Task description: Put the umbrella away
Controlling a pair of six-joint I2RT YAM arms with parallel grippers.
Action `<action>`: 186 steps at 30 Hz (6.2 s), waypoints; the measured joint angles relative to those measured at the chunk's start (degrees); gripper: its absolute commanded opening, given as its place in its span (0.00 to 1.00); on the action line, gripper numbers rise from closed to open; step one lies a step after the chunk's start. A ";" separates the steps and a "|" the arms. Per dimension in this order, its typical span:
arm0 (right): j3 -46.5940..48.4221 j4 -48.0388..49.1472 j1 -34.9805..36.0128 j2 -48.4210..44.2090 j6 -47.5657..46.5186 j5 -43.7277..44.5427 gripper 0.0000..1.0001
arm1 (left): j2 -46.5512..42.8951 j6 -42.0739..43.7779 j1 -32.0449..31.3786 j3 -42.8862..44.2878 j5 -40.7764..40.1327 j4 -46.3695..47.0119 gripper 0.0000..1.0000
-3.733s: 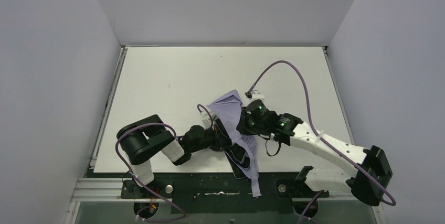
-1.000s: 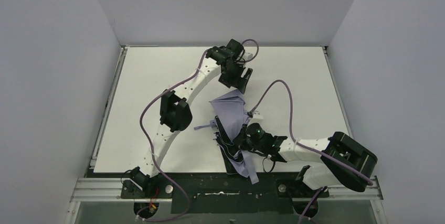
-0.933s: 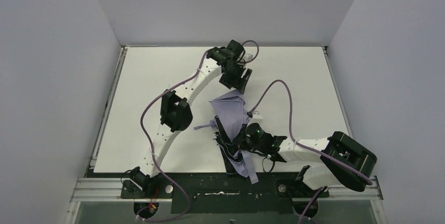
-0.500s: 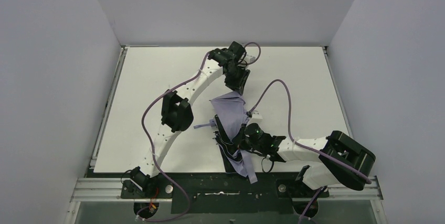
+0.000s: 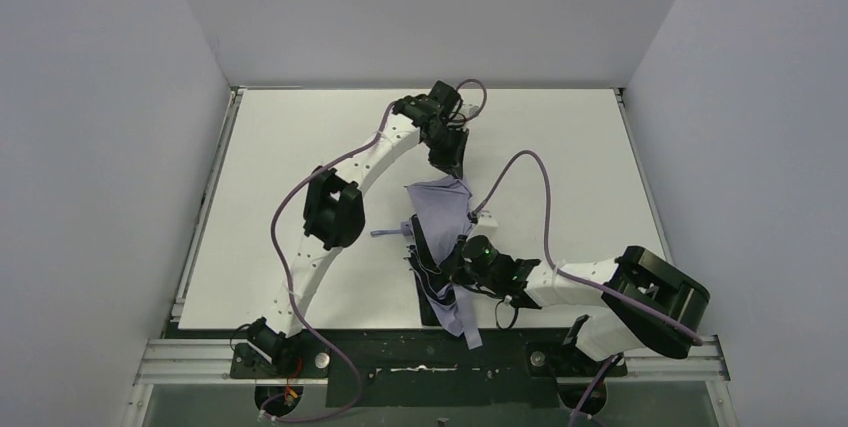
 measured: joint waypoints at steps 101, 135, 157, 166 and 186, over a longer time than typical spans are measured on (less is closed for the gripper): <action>1.90 3.32 3.04 4.20 2.12 5.64 0.00 | 0.39 -8.46 9.84 -9.27 -8.81 9.73 0.22; 3.48 7.02 3.37 7.50 3.72 3.80 0.00 | -43.34 -18.23 8.98 -57.02 -8.59 33.24 0.00; 1.44 6.49 4.85 4.15 4.55 0.15 0.01 | -71.93 -33.88 -13.84 -107.32 -27.61 62.53 0.00; 0.24 7.61 4.87 3.50 4.66 -0.46 0.00 | -68.22 -38.14 -21.99 -116.32 -33.44 79.38 0.00; 1.64 -33.07 5.53 -31.08 2.29 8.26 0.45 | -49.68 -42.64 -29.29 -121.63 -36.35 108.45 0.00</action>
